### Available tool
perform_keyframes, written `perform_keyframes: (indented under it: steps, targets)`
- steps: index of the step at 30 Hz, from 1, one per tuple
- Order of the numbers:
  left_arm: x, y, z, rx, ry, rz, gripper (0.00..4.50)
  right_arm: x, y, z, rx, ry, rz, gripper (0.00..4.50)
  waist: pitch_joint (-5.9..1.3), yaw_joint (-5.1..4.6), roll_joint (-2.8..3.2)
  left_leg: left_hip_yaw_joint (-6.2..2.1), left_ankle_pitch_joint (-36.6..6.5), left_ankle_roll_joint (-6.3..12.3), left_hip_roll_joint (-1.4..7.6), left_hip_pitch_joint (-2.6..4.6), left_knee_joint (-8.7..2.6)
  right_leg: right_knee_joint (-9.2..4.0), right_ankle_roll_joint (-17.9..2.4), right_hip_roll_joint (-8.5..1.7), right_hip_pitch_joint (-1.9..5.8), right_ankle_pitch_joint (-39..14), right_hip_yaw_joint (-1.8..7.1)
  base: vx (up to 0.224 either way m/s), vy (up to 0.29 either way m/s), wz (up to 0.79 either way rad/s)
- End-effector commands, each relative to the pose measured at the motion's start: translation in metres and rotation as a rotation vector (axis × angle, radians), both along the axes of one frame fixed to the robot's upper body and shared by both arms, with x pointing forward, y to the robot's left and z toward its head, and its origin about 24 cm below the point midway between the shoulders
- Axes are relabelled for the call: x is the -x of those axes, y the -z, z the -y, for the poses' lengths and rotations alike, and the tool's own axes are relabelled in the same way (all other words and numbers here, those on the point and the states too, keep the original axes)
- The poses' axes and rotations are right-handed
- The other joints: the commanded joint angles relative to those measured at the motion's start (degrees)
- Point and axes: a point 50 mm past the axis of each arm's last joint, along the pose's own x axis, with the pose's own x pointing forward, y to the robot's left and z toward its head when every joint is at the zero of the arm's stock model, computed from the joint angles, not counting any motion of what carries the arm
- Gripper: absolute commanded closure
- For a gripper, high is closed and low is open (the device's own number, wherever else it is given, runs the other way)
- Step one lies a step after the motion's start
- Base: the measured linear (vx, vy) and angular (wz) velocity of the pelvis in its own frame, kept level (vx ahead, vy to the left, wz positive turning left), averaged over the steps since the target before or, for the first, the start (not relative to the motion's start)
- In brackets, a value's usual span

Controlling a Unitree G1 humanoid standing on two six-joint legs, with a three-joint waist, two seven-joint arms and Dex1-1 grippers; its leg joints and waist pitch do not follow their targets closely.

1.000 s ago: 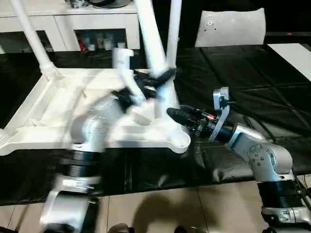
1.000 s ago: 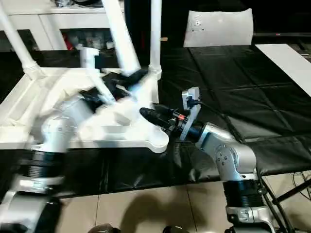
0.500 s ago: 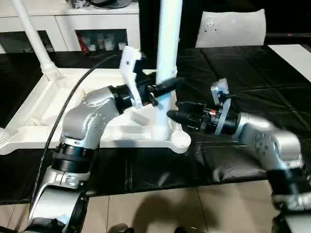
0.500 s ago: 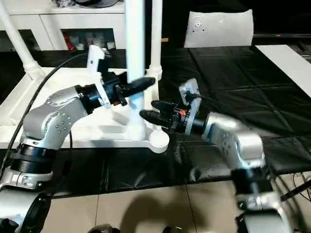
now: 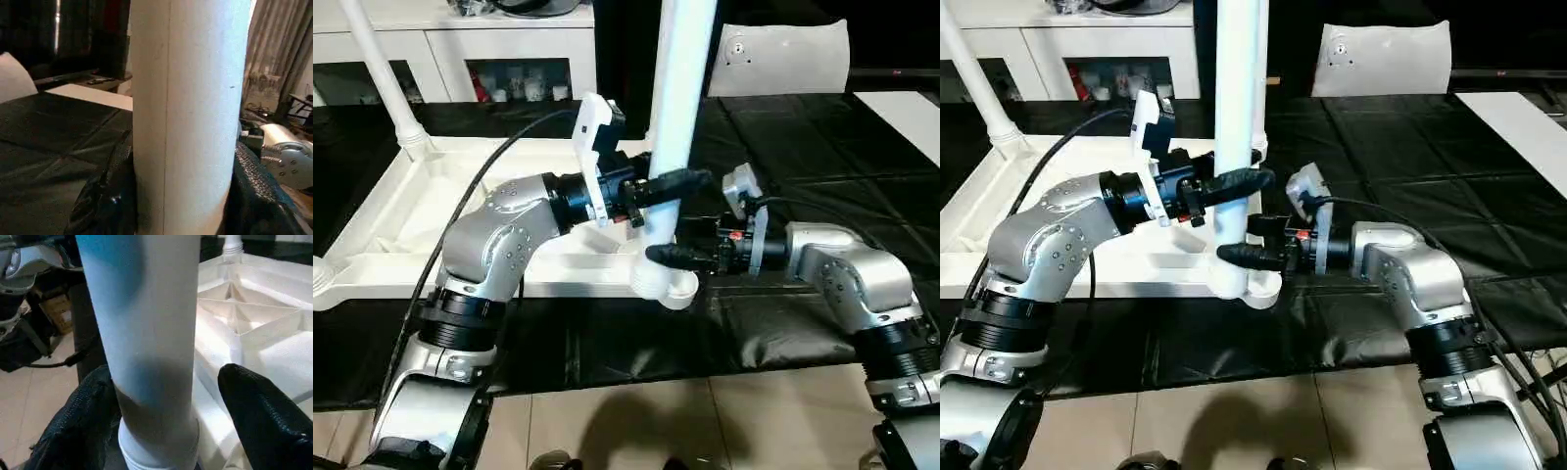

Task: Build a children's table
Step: Pick table leg

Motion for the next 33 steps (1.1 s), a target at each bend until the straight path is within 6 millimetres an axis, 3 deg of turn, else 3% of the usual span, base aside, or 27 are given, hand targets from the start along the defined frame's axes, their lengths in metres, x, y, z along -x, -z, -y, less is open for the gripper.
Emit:
perform_keyframes:
  steps: [1, 8, 24, 33]
  targets:
    - [0.006, -0.014, 0.007, 0.012, 0.066, 0.048, 2.67, -0.002, -0.004, -0.002, 0.010, -0.011, 0.022, 1.03, -4.63, 0.04, -1.02, -1.48, -2.9, 4.18, 3.85, 0.32, -3.55, -4.16, -2.7, -5.57, 3.93, -20.1, 4.39, 0.000, 0.000, 0.00]
    - [0.007, -0.013, 0.011, 0.006, 0.088, 0.044, 2.67, 0.001, -0.004, -0.008, 0.005, -0.089, 0.017, 1.03, -4.61, 0.09, -1.05, -1.44, -2.9, 4.48, 3.79, 0.29, -3.52, -4.18, -2.9, -5.54, 4.00, -20.1, 4.41, 0.000, 0.000, 0.00]
    - [0.009, -0.014, 0.014, 0.003, 0.114, 0.043, 2.67, 0.003, -0.002, -0.010, -0.040, -0.124, -0.036, 2.49, -4.69, 0.14, -0.97, -1.50, -2.6, 4.32, 3.80, 0.31, -3.48, -4.10, -2.8, -5.48, 4.00, -19.9, 4.37, 0.000, 0.000, 0.00]
    - [0.004, -0.017, 0.015, 0.033, 0.043, 0.009, 2.67, 0.006, 0.004, -0.013, -0.048, -0.117, -0.054, 2.57, -4.77, 0.18, -0.93, -1.50, -2.5, 4.27, 3.81, 0.24, -3.42, -4.02, -3.4, -5.53, 4.12, -19.1, 4.36, 0.000, 0.000, 0.00]
